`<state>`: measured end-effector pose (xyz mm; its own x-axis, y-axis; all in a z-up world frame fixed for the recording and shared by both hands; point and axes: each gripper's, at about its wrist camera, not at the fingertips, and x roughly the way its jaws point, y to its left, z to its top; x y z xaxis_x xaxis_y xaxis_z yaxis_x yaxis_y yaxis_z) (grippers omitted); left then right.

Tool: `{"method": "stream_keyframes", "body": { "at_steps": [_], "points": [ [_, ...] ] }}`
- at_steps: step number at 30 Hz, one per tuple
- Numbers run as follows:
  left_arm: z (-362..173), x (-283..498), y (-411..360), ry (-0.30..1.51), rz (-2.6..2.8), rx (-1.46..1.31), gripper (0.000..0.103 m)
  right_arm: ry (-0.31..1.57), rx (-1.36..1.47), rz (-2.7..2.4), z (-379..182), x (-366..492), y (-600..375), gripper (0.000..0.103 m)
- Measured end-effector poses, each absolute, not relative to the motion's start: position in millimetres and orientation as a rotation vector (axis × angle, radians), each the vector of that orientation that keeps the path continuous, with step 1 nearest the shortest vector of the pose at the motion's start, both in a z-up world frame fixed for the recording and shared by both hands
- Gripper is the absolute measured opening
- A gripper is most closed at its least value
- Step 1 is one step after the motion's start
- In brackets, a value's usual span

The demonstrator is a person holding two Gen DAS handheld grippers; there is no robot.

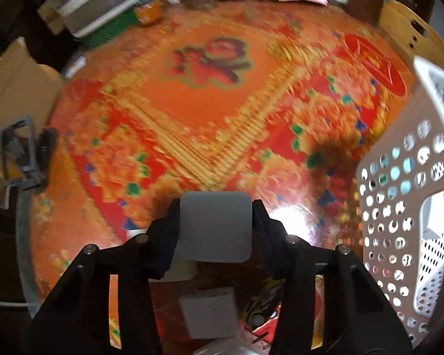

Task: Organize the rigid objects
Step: 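Grasp a white square charger with the left tool and lift it, then lower the white square charger into the basket and release it from the left tool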

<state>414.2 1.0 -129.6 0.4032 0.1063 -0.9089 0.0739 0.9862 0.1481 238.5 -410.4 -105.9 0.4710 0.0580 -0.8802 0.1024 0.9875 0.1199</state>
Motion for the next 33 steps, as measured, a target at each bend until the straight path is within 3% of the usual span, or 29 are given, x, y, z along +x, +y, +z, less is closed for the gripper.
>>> {"method": "stream_keyframes", "body": {
  "at_steps": [7, 14, 21, 33],
  "points": [
    [-57, 382, -19, 0.997, 0.054, 0.236, 0.044, 1.076, 0.169, -0.019, -106, 238, -411, 0.016],
    [2, 345, -104, 0.880, -0.049, 0.381, 0.044, 1.077, 0.162, -0.018, -106, 238, -410, 0.016],
    [-45, 353, -196, 1.023, -0.158, 0.566, 0.044, 1.076, 0.175, -0.006, -106, 238, -410, 0.016],
    [-91, 379, -199, 1.180, -0.162, 0.543, 0.044, 1.074, 0.180, 0.004, -106, 238, -411, 0.016]
  ]
}}
